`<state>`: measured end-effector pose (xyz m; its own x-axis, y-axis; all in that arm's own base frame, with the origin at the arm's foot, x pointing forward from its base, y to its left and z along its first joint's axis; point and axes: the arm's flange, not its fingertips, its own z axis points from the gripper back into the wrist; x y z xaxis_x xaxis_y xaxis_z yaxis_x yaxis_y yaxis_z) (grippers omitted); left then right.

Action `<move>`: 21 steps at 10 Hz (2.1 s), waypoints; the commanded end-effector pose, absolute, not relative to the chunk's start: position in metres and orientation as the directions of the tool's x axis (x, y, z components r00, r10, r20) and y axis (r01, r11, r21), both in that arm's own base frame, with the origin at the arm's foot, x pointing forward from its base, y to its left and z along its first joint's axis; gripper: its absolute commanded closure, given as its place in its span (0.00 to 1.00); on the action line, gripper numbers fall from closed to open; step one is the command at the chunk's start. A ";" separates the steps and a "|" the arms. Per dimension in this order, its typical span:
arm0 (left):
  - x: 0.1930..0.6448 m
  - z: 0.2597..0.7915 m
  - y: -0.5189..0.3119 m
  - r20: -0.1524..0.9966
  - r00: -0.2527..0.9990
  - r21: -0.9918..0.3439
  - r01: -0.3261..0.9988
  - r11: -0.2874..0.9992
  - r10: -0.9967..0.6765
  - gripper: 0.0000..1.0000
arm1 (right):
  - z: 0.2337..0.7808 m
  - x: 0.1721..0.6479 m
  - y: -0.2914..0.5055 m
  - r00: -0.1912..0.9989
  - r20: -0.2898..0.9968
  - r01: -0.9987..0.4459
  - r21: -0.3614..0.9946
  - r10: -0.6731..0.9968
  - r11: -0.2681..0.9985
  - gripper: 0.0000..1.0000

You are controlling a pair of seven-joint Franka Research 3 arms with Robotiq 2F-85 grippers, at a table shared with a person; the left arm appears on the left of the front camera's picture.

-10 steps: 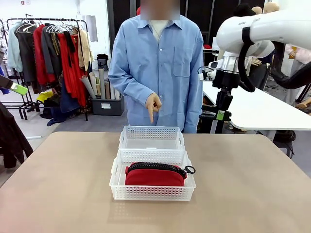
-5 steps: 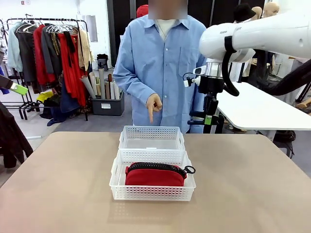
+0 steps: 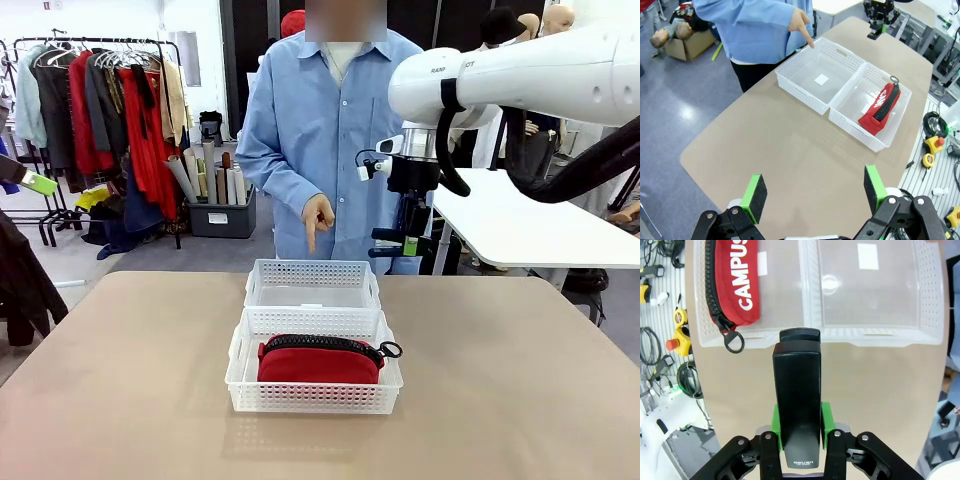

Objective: Distribute items into two baskets.
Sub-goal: Place the picked Stapler into the Organizing basket as instructed by the person.

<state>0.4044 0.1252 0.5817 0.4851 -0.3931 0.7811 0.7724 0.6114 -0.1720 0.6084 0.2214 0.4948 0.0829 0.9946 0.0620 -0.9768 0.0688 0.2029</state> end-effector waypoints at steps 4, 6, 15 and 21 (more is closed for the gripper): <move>0.404 0.582 0.125 0.795 0.472 -0.175 0.780 0.601 -0.381 0.00 | 0.475 0.619 0.258 0.010 0.077 -0.993 0.117 0.997 0.001 0.77; 0.404 0.582 0.125 0.795 0.472 -0.175 0.780 0.601 -0.381 0.00 | 0.465 0.622 0.277 -0.003 0.101 -0.997 0.071 0.995 -0.010 0.77; 0.404 0.582 0.125 0.795 0.472 -0.175 0.780 0.601 -0.381 0.00 | 0.427 0.638 0.336 -0.055 0.159 -0.997 -0.054 0.986 -0.047 0.77; 0.404 0.582 0.125 0.795 0.472 -0.175 0.780 0.601 -0.381 0.00 | 0.400 0.649 0.340 -0.059 0.148 -0.997 -0.053 0.987 -0.052 0.77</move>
